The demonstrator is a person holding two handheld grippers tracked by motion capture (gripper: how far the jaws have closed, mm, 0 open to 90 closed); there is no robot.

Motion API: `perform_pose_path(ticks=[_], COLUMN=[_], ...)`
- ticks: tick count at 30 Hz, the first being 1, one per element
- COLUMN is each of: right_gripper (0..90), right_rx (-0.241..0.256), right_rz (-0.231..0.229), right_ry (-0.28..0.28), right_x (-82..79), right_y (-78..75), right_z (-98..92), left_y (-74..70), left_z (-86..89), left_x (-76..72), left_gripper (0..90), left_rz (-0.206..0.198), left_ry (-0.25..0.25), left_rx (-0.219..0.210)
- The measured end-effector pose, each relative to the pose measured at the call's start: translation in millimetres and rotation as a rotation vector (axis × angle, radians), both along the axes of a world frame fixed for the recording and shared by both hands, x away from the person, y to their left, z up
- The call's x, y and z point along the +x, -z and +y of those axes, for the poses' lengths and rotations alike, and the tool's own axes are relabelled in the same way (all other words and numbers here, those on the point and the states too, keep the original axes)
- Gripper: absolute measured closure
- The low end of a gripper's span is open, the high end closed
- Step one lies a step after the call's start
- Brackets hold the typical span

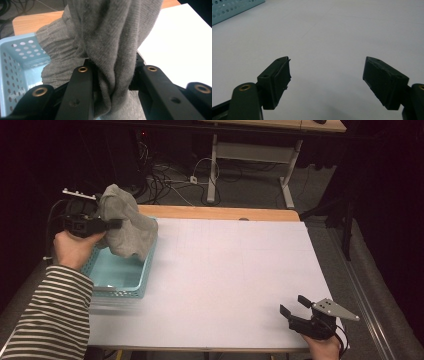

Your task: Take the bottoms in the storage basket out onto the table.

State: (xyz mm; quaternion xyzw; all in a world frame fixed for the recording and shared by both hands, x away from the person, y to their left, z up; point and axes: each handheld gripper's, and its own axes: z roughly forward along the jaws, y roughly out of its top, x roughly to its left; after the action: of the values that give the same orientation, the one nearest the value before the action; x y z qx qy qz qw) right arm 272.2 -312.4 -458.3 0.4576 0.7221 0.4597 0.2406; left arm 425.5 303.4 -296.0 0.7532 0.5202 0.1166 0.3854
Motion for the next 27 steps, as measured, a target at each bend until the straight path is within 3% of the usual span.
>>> perform_pose_path(ticks=[6,13,27], right_gripper=[22.4,22.4,22.4], right_rx=[0.002,-0.001,0.000], right_rz=[-0.001,0.000,0.001], right_ry=[0.000,0.000,-0.002], right_x=[-0.2,0.1,0.2], right_y=[-0.1,0.0,0.1], right_z=[-0.3,0.0,-0.1], left_y=[-7.4,-19.4,-29.9], left_z=[-3.9,-9.1,-31.2], left_x=[-1.8,-7.6,-11.4], left_gripper=[70.2,70.2,70.2], left_rz=[-0.009,-0.034,-0.057], left_ry=[0.012,0.049,0.114], left_rx=[0.003,-0.039,-0.021])
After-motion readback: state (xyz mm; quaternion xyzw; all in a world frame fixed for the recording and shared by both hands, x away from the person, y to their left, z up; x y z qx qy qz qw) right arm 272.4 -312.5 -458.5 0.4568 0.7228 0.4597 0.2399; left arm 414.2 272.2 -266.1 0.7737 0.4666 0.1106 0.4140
